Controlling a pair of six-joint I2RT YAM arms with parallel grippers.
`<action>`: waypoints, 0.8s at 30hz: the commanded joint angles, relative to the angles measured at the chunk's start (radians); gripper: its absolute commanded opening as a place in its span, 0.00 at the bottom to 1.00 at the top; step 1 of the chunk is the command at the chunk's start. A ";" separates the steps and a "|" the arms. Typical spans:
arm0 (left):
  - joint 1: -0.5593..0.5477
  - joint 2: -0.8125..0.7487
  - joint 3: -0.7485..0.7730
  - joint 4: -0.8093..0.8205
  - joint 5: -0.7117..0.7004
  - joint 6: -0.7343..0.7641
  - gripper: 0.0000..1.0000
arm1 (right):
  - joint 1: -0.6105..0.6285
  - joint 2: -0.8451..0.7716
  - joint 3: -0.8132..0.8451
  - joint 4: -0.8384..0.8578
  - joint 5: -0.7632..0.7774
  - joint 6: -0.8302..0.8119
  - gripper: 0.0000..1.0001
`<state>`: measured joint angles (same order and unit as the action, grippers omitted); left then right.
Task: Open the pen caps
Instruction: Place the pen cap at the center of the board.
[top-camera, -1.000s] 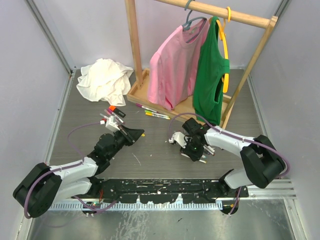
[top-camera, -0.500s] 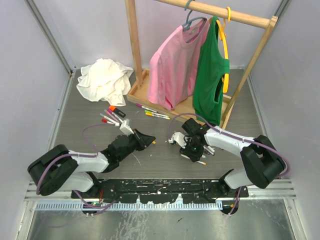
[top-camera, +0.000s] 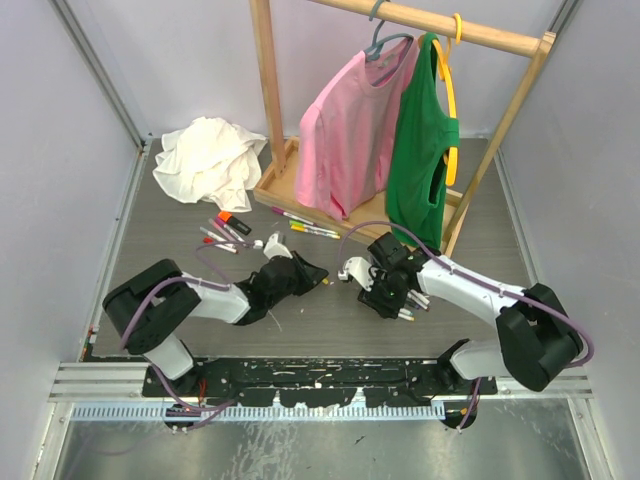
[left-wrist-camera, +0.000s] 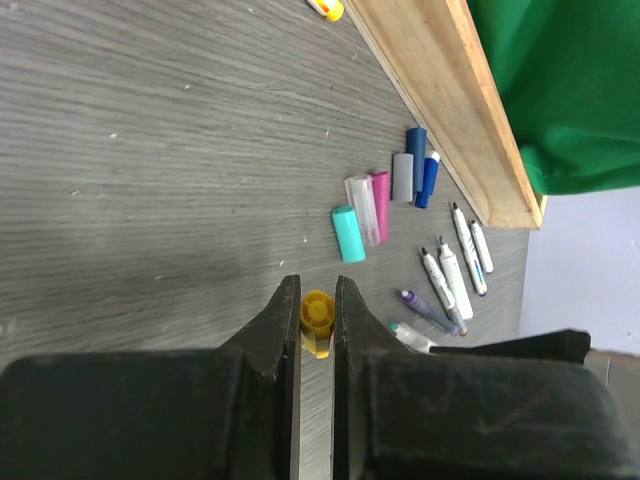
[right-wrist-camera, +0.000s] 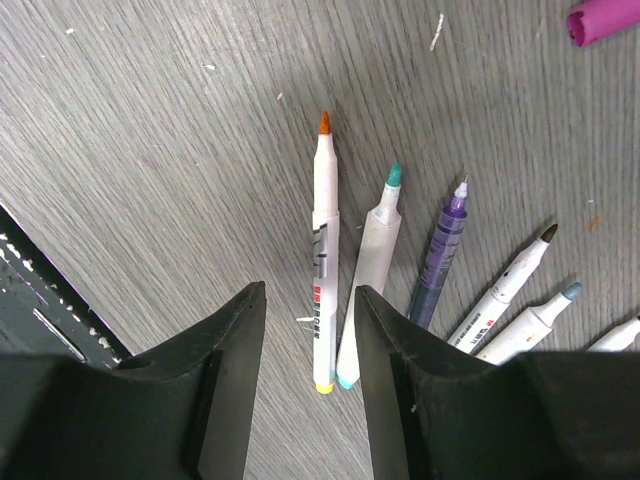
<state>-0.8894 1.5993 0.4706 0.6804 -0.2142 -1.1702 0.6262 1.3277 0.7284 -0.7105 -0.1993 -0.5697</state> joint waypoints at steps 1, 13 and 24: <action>-0.007 0.052 0.103 -0.085 0.007 -0.044 0.00 | -0.009 -0.045 0.022 0.022 -0.005 0.001 0.47; -0.014 0.154 0.183 -0.089 0.030 -0.082 0.06 | -0.040 -0.134 0.023 0.058 0.019 0.011 0.49; -0.014 0.213 0.224 -0.105 0.055 -0.118 0.17 | -0.059 -0.158 0.019 0.075 0.042 0.014 0.51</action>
<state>-0.8997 1.7947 0.6643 0.5701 -0.1749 -1.2671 0.5716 1.1931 0.7284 -0.6689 -0.1734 -0.5682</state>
